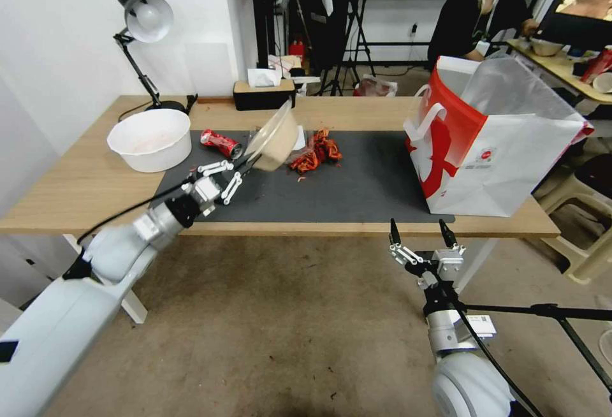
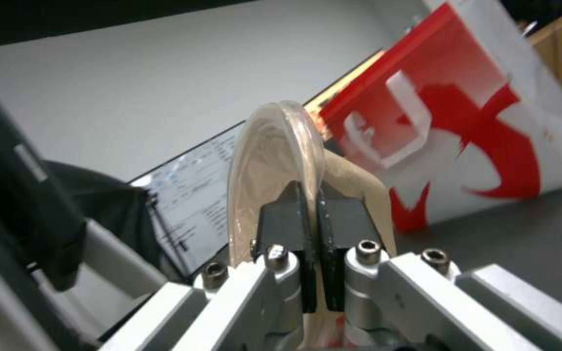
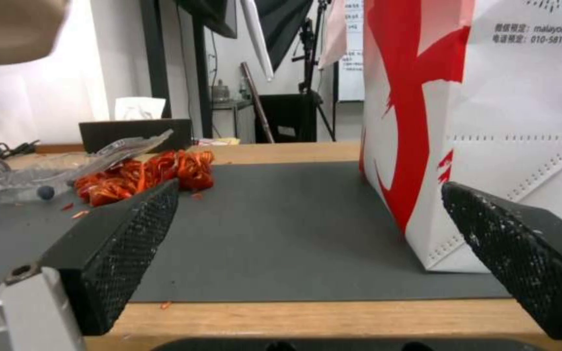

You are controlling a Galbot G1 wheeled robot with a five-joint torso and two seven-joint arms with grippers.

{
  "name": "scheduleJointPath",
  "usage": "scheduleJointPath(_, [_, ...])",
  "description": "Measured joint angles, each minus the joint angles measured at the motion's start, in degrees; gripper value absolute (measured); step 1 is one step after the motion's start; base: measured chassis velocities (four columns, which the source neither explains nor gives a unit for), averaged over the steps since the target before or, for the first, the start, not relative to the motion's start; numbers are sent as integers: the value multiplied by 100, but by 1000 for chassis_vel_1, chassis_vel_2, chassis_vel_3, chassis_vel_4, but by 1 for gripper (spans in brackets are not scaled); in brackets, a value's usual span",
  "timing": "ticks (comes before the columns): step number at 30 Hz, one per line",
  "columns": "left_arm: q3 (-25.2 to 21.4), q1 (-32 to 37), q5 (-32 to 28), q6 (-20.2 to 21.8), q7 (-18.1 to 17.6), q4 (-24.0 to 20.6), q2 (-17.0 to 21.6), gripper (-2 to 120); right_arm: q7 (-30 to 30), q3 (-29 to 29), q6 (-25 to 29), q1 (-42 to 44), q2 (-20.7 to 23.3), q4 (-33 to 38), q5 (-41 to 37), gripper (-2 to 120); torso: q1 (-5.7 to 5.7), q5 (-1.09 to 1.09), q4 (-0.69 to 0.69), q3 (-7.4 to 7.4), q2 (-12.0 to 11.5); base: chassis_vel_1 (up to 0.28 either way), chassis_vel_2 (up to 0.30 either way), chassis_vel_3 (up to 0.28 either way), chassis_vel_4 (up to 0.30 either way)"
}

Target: Pick up the trash from the table and place it into the takeout bag.

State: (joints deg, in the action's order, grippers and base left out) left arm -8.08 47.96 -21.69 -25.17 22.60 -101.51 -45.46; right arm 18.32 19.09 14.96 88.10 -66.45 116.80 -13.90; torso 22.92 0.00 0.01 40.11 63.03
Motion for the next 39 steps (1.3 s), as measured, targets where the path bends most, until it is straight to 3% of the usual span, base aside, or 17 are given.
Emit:
scheduleJointPath(3, [407,-364,-141,54,2,67,4,1,4,9,-2,-10,0,-12,4,100,0,0,-1,0,0,0,0,0,0])
scheduleJointPath(5, [937,-906,-346,107,-3,204,-16,1,9,27,-3,-11,0,-28,19,100,0,0,-2,0,0,0,0,0,0])
scheduleJointPath(10, [1536,-1643,-579,192,-22,430,-136,1,13,60,-3,4,-6,-42,34,100,0,-1,-1,0,0,0,0,0,0])
scheduleJointPath(14, [2055,-2363,-713,233,-41,719,-320,1,16,88,2,21,-19,-60,41,100,0,-2,-1,0,-1,0,0,0,0])
scheduleJointPath(17, [2716,-3238,-838,233,-52,1035,-548,1,31,94,10,27,-49,-90,72,100,1,1,-1,0,-1,0,0,0,0])
scheduleJointPath(18, [2716,-3238,-838,233,-52,1035,-548,1,31,94,10,27,-49,-90,72,100,1,1,-1,0,-1,0,0,0,0])
scheduleJointPath(21, [3354,-3964,-1020,235,-103,1309,-871,1,44,94,14,27,-94,-109,101,100,1,1,-1,0,-1,0,0,0,0])
scheduleJointPath(24, [3564,-4225,-1061,236,-110,1447,-1078,1,55,104,20,29,-110,-115,117,100,1,0,0,0,-1,0,0,0,0])
scheduleJointPath(25, [3777,-4501,-1098,236,-114,1628,-1367,1,68,128,29,41,-124,-122,134,100,0,1,-1,0,0,0,0,0,0])
scheduleJointPath(27, [3841,-4585,-1109,236,-116,1688,-1455,1,70,135,30,43,-129,-123,138,100,1,1,-2,0,-1,0,0,0,0])
scheduleJointPath(30, [4111,-5046,-1183,234,-142,2018,-1933,1,73,141,32,43,-155,-124,151,100,1,2,-2,0,-1,0,0,0,0])
scheduleJointPath(39, [4499,-5612,-1325,234,-169,2513,-2553,1,85,148,44,39,-213,-126,162,100,1,1,-1,-1,-1,0,0,0,0])
